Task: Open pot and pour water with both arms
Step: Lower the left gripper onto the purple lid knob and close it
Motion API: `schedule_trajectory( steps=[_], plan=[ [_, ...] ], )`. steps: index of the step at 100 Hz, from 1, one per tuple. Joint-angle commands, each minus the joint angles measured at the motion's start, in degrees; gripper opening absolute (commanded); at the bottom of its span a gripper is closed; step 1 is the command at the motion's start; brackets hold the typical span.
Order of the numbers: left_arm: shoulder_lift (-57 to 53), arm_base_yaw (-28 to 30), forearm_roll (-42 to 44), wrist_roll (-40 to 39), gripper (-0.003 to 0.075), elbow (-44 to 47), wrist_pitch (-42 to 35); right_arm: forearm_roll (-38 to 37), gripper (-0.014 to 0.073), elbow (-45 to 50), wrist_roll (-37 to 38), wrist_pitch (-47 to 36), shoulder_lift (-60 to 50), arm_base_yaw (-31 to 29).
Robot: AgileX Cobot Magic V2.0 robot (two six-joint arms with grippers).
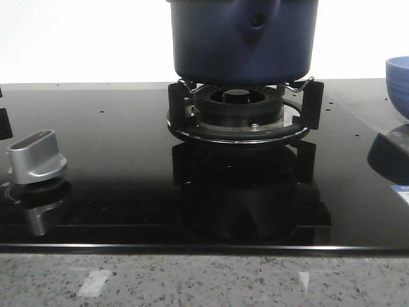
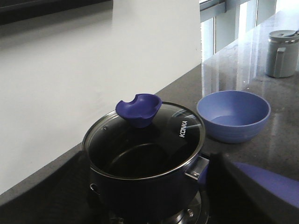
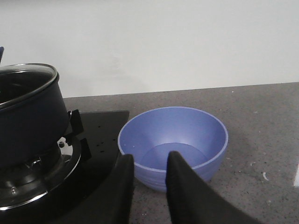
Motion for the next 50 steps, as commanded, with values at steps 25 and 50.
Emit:
schedule_trajectory(
  steps=[25, 50],
  plan=[
    [-0.6, -0.4, -8.0, 0.0, 0.0463, -2.2, 9.5, 0.5, 0.0155, -2.2, -0.4, -4.3, 1.1, 0.1],
    [-0.6, -0.4, -8.7, 0.0, 0.0463, -2.2, 10.5, 0.7, 0.0155, -2.2, -0.4, -4.3, 1.1, 0.1]
  ],
)
